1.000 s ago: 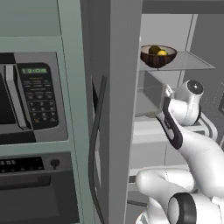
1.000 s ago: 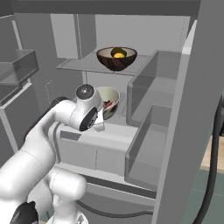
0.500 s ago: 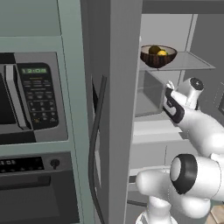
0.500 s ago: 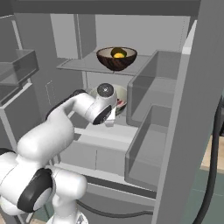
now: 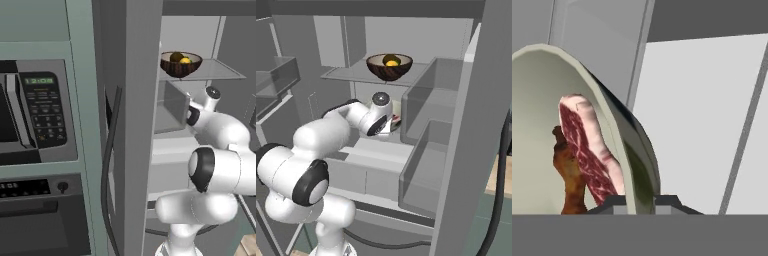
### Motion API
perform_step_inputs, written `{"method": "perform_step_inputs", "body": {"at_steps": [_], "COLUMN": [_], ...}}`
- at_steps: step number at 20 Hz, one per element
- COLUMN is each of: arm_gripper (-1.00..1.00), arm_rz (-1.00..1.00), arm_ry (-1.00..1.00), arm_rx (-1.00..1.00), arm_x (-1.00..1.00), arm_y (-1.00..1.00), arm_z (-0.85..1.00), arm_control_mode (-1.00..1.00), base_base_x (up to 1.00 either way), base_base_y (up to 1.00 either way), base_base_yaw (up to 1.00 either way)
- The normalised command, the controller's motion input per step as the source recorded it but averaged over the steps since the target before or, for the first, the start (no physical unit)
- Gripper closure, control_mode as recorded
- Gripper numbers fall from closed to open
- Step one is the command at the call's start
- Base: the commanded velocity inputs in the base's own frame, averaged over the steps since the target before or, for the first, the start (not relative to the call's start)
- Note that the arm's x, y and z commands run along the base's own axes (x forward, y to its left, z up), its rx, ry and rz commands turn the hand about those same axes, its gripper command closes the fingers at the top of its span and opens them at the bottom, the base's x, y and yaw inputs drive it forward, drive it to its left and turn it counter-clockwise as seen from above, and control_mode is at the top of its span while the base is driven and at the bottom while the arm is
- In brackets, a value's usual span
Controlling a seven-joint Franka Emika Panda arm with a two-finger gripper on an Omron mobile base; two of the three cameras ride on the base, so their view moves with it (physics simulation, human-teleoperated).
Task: Place the bowl with the avocado and lemon on the top shelf of the fridge. Place the bowl with the chicken drumstick and steak on the second highest shelf of the fridge.
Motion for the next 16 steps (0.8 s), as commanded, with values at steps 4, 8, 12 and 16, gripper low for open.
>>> {"method": "perform_step_inputs", "body": {"at_steps": [4, 8, 12, 16], "arm_gripper": [1.0, 1.0, 1.0, 1.0], "arm_rz": [-0.06, -0.08, -0.08, -0.06], "arm_ry": [0.0, 0.0, 0.0, 0.0], "arm_rx": [0.0, 0.01, 0.0, 0.0], "arm_x": [0.55, 0.42, 0.49, 0.52], "arm_y": [0.0, 0.0, 0.0, 0.0], "arm_z": [-0.22, -0.18, -0.16, -0.11], "arm_control_mode": [-1.0, -1.0, -1.0, -1.0], "base_base_x": [0.0, 0.0, 0.0, 0.0], "base_base_y": [0.0, 0.0, 0.0, 0.0], "base_base_yaw": [0.0, 0.0, 0.0, 0.0]}}
